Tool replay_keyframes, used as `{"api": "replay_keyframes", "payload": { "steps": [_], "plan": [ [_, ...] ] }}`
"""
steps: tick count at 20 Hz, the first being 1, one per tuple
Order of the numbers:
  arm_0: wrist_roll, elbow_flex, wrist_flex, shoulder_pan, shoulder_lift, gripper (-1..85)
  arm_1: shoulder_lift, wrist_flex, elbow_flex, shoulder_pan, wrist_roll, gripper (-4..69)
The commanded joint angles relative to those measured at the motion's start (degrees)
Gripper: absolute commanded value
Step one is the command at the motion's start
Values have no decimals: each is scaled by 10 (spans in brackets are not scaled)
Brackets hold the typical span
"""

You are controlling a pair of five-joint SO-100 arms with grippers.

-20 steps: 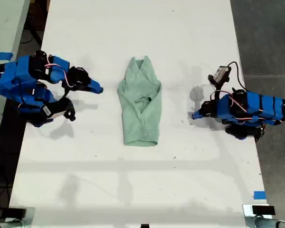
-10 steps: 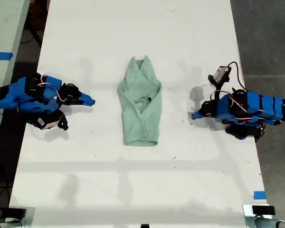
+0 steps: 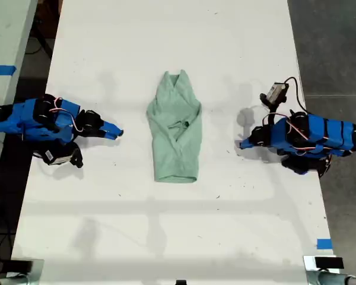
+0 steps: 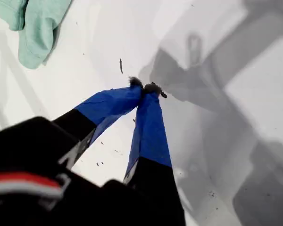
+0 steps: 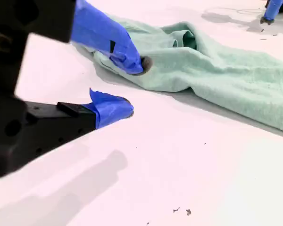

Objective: Fold t shirt

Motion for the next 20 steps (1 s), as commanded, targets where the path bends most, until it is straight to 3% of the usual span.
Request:
{"api": "replay_keyframes", "payload": {
  "steps": [1, 20],
  "plan": [
    [-9, 6, -11, 4, 4, 113, 8, 0, 18, 4, -4, 12],
    [-9, 6, -11, 4, 4, 113, 8, -2, 18, 1, -10, 12]
  ]
}}
